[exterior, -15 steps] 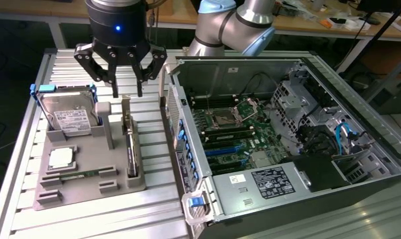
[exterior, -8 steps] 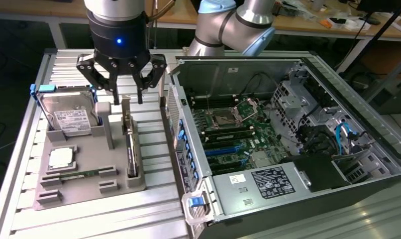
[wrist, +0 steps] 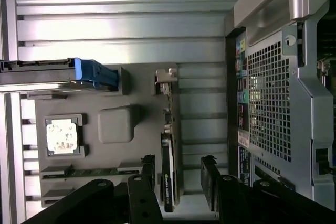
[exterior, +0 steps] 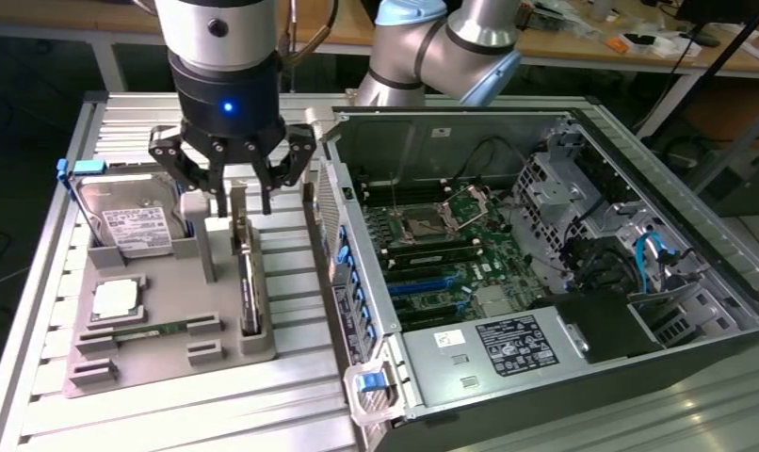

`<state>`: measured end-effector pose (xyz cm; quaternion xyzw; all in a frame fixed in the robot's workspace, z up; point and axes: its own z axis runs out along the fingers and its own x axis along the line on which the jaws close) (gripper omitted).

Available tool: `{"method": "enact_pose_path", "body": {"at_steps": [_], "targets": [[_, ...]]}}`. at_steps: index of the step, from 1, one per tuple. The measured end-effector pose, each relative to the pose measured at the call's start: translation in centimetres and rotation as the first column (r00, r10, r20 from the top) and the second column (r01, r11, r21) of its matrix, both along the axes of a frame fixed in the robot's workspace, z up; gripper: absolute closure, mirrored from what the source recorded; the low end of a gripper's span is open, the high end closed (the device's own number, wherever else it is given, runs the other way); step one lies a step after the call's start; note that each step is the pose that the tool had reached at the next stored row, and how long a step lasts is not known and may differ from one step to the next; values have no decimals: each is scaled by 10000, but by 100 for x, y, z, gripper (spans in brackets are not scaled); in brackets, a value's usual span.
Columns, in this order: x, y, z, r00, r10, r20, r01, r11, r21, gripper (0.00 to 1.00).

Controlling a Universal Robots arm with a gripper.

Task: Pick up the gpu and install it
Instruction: 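Pick up the gpu and move the gpu toward the slot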

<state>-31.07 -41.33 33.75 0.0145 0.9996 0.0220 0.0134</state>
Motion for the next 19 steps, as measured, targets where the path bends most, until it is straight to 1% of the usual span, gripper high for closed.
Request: {"method": "enact_pose_path", "body": {"at_steps": [2, 9, 19], "targets": [[0, -29, -42, 10000, 0, 0, 0, 10000, 0, 52], [0, -98, -173, 10000, 0, 0, 0, 10000, 0, 52], [0, -184, -362, 10000, 0, 1, 0, 10000, 1, 52]]}}
